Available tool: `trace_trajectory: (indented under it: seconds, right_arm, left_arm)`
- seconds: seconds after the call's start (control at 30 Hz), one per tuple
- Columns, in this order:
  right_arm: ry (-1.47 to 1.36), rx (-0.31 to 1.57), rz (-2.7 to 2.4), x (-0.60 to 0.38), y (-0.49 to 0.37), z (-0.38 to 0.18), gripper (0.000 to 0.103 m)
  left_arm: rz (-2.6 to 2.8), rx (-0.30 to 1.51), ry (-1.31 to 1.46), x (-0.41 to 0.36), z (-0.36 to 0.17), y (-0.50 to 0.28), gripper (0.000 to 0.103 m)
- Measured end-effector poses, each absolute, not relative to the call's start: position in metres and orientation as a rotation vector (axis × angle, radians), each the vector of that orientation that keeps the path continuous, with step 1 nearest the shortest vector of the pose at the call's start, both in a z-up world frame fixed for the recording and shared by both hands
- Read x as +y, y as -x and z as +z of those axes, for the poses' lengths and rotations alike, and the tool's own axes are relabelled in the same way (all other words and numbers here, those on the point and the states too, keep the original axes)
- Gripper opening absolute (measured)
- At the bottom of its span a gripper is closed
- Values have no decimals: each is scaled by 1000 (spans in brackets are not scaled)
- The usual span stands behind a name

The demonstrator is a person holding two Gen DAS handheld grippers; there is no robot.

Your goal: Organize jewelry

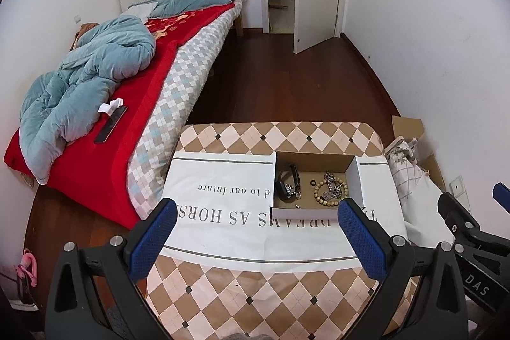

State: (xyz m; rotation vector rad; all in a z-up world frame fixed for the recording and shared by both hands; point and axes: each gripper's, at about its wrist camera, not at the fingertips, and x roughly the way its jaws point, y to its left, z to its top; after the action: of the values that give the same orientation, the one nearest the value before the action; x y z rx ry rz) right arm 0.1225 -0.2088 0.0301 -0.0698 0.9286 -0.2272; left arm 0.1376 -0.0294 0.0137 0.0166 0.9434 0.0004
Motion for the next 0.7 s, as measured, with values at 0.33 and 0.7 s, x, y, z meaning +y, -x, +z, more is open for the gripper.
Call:
trace_trajectory:
  seconds: [0.33, 0.7]
  right_arm:
    - [61, 950, -226, -212, -123, 24, 103]
    - [66, 953, -214, -210, -123, 22, 103]
  left_arm:
    - [-2, 956, -7, -29, 9, -138, 103]
    - [-3, 956, -4, -27, 6, -136, 103]
